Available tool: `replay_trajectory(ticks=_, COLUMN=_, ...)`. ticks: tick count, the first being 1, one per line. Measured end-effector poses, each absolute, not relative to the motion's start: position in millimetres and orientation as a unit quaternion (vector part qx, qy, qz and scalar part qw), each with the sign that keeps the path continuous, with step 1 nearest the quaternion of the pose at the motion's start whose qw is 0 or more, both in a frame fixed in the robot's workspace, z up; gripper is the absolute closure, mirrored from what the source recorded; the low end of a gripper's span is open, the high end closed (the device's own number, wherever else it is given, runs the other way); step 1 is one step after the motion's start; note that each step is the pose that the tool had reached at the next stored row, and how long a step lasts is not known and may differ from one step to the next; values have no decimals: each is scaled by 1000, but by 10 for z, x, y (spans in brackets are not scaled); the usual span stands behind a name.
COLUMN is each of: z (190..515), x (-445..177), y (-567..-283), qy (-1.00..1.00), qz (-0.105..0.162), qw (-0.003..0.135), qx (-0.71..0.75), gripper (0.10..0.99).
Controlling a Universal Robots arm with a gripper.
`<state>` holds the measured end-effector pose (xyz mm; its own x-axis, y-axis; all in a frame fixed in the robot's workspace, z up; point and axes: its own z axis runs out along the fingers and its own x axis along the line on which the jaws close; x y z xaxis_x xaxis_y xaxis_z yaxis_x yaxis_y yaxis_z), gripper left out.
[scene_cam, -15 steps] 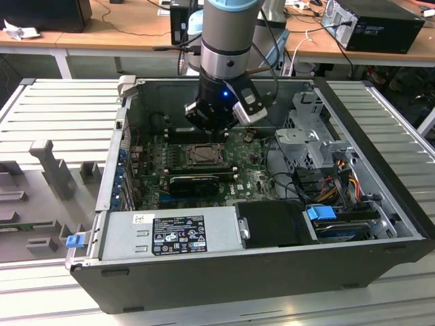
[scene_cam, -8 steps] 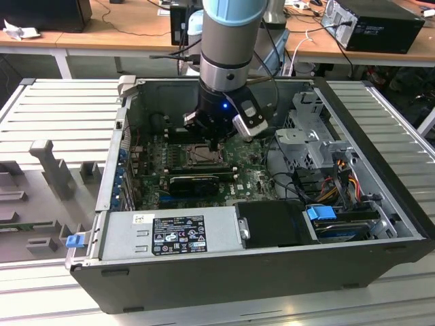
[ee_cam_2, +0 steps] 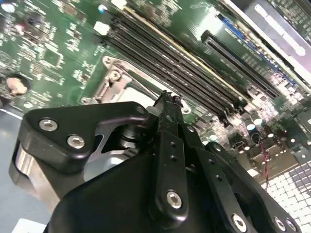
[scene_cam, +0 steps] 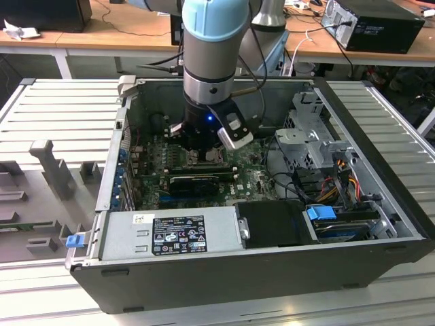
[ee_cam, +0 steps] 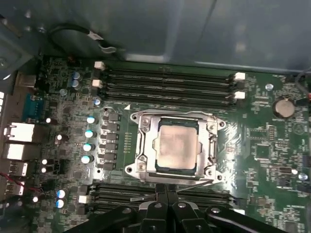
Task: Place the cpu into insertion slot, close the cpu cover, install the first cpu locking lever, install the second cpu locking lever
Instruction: 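Install the second cpu locking lever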
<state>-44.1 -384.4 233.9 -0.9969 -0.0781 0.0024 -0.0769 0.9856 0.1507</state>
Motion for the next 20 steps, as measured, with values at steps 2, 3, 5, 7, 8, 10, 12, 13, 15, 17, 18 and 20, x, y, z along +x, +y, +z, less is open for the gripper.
replay_trajectory(ticks=2, z=2298, x=-456, y=-3844, qy=-996, qz=-76, qw=4, qx=41, gripper=980)
replay_trajectory(ticks=3, z=2278, x=-463, y=-3844, qy=-996, qz=-76, qw=4, qx=42, gripper=980)
replay_trajectory(ticks=5, z=2236, x=-492, y=-3846, qy=-996, qz=-77, qw=5, qx=46, gripper=980)
replay_trajectory(ticks=7, z=2222, x=-535, y=-3889, qy=-995, qz=-85, qw=4, qx=46, gripper=980)
replay_trajectory(ticks=8, z=2221, x=-552, y=-3911, qy=-995, qz=-88, qw=4, qx=46, gripper=980)
replay_trajectory(ticks=10, z=2220, x=-560, y=-3914, qy=-995, qz=-89, qw=4, qx=46, gripper=980)
replay_trajectory(ticks=12, z=2219, x=-580, y=-3917, qy=-995, qz=-90, qw=4, qx=46, gripper=980)
replay_trajectory(ticks=13, z=2219, x=-589, y=-3917, qy=-995, qz=-90, qw=4, qx=46, gripper=980)
replay_trajectory(ticks=15, z=2217, x=-597, y=-3917, qy=-995, qz=-90, qw=4, qx=46, gripper=980)
replay_trajectory(ticks=17, z=2215, x=-605, y=-3917, qy=-995, qz=-90, qw=4, qx=46, gripper=980)
replay_trajectory(ticks=18, z=2215, x=-608, y=-3917, qy=-995, qz=-90, qw=4, qx=46, gripper=980)
replay_trajectory(ticks=20, z=2213, x=-612, y=-3917, qy=-995, qz=-90, qw=4, qx=46, gripper=980)
